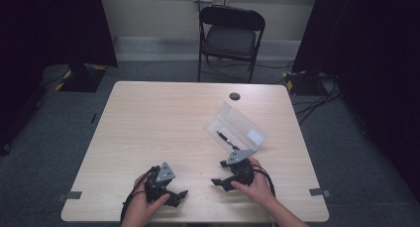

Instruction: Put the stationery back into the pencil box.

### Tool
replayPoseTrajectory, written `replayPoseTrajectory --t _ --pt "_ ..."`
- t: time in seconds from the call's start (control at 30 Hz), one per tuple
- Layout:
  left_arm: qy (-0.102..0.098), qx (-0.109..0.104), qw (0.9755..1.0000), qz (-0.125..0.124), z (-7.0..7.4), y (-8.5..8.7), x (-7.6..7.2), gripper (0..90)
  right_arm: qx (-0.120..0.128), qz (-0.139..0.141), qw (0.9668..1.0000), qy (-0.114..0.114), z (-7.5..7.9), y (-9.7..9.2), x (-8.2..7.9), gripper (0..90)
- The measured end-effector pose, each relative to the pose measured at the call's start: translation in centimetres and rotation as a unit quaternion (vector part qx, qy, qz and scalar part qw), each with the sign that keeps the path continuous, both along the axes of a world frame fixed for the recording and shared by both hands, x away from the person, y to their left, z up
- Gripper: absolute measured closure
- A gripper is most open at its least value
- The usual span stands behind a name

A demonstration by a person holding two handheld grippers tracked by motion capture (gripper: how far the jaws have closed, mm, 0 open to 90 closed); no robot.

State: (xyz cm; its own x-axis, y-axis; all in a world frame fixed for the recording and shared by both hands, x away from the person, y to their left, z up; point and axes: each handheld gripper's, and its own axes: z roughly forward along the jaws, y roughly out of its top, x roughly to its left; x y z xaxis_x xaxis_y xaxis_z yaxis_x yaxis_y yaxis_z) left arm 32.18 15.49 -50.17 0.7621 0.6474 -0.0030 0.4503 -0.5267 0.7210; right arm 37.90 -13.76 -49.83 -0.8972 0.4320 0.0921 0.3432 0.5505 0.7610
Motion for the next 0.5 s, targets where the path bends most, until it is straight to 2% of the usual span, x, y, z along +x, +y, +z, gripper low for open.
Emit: replayPoseTrajectory --t 0.17,0.33,0.5 --pt "0.000 -0.001 1.0000 -0.001 -0.02 0.00 0.01 4.0 -0.014 0.013 0.9997 -0.012 -0.14 -0.03 -0.21 19.4" --pt "0.000 -0.001 1.0000 -0.001 -0.02 0.00 0.01 4.0 -0.036 0.026 0.9983 -0.037 -0.22 0.14 -0.58 17.8" --pt "0.000 -0.001 1.0000 -0.001 -0.02 0.00 0.01 4.0 -0.037 0.028 0.9983 -0.036 -0.23 0.16 -0.55 16.9"
